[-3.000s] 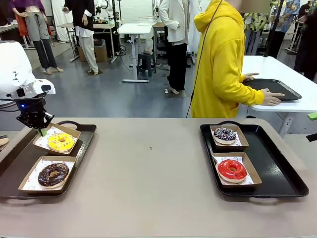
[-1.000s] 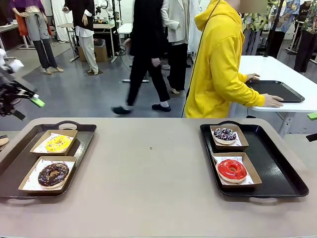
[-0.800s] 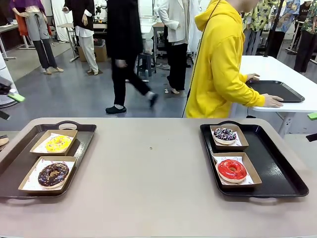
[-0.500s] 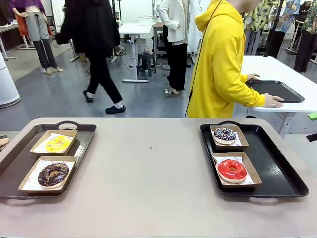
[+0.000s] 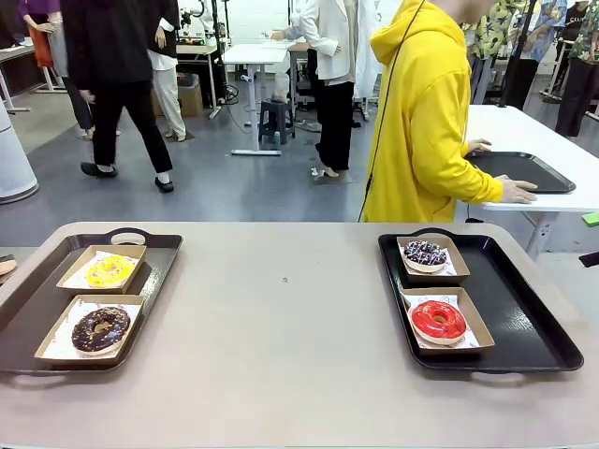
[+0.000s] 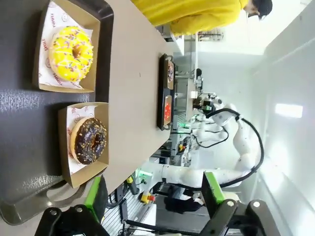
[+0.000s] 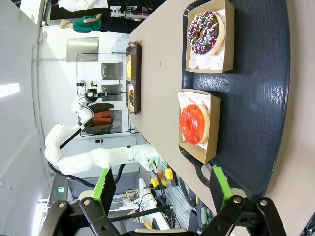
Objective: Individually package the donuts and arrange them on the tray.
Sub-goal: Place the picked Paper togo box on the Handle tray.
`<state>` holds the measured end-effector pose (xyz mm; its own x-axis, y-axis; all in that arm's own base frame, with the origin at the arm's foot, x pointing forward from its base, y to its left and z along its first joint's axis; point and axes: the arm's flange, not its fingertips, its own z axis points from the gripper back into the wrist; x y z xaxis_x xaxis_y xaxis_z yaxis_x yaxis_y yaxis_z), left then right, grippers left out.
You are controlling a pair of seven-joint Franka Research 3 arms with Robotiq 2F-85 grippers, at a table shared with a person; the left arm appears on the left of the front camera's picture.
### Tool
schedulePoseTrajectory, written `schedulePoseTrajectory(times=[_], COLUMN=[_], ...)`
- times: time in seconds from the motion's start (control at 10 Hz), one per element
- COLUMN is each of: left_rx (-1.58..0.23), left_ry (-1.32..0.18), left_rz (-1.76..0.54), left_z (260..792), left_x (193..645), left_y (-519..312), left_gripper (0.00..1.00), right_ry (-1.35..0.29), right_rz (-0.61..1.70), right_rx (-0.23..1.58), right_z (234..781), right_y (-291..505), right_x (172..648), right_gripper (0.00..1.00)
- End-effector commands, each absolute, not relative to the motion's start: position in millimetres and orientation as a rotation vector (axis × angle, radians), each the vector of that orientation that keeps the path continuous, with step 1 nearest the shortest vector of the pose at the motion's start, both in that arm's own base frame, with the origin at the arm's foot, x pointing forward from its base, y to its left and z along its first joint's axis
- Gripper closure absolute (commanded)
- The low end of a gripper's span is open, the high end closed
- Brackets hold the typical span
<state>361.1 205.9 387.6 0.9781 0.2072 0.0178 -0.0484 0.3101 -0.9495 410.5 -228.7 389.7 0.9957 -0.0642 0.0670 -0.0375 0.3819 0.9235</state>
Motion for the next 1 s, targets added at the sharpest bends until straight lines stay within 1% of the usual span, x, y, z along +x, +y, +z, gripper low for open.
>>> schedulePoseTrajectory(times=[0.0,0.2,0.3,0.9], left_rx=[-1.289,-1.271,-1.268,-1.268], left_ry=[-0.150,-0.154,-0.137,-0.137], left_rz=[0.202,0.214,0.206,0.206], left_z=[386.0,385.2,375.9,375.9], left_x=[373.3,377.8,369.3,369.3], left_y=[215.4,215.6,213.3,213.3], left_gripper=[0.00,0.00,0.00,0.00], right_ry=[-0.100,-0.100,-0.100,-0.100], right_rz=[-0.016,-0.016,-0.016,-0.016], right_rx=[1.180,1.180,1.180,1.180], right_z=[390.9,390.9,390.9,390.9], right_y=[-226.2,-226.2,-226.2,-226.2], right_x=[408.3,408.3,408.3,408.3], right_gripper=[0.00,0.00,0.00,0.00])
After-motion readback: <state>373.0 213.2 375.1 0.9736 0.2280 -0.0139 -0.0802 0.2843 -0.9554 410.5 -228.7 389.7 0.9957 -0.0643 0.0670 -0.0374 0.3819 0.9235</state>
